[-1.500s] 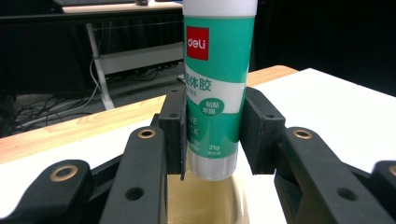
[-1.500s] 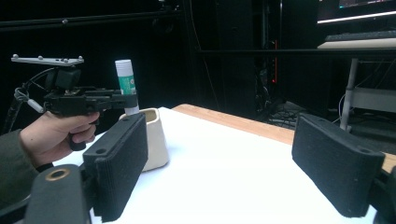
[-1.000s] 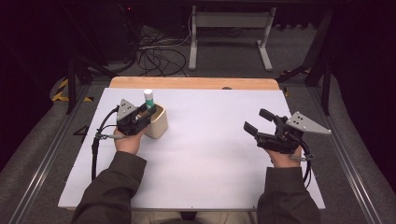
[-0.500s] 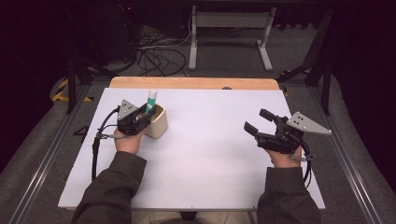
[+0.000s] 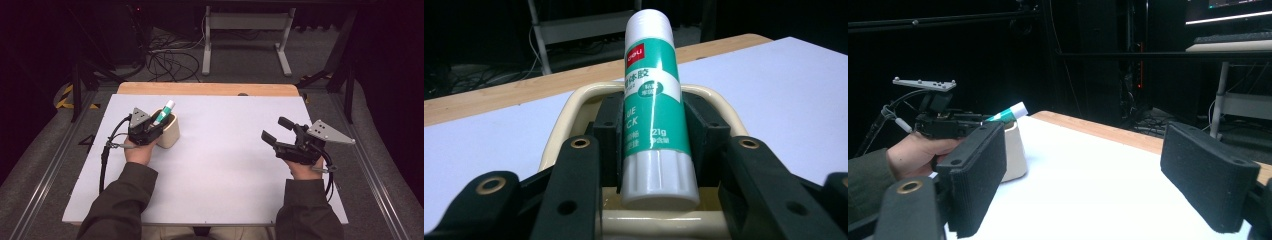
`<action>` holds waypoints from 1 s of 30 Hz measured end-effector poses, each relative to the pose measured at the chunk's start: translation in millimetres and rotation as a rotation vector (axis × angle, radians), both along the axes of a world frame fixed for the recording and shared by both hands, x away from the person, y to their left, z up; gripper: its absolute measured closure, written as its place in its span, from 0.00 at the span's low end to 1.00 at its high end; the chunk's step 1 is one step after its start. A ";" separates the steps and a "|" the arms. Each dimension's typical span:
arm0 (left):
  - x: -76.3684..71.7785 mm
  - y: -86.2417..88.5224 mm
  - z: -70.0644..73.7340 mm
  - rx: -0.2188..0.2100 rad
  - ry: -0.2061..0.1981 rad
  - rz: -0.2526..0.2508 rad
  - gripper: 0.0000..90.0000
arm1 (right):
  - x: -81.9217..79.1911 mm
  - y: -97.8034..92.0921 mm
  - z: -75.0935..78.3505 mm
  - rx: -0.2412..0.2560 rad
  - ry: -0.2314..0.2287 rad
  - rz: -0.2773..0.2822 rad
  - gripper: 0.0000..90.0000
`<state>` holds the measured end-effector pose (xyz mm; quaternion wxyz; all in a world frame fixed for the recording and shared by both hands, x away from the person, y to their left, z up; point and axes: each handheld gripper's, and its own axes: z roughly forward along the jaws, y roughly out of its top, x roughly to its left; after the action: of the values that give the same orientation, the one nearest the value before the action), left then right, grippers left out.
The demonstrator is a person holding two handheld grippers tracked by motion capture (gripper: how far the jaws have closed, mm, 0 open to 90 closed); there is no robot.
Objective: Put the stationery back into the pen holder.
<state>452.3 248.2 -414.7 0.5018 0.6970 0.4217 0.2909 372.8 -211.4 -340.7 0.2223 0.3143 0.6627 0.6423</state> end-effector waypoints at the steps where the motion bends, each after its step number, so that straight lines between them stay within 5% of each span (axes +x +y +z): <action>1: 0.7 0.1 -0.3 0.000 -0.002 0.003 0.72 | -0.1 0.0 0.1 0.000 0.000 0.000 0.21; 14: 3.0 -1.5 -1.3 0.004 -0.006 0.007 0.71 | -0.1 0.1 0.1 -0.004 0.005 0.001 0.22; 30: 2.8 1.2 0.7 -0.053 0.003 -0.010 0.65 | -0.3 -1.5 0.3 0.000 0.005 0.001 0.22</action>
<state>455.1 249.4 -414.1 0.5206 0.6861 0.4265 0.2762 372.5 -212.9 -340.3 0.2203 0.3155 0.6634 0.6417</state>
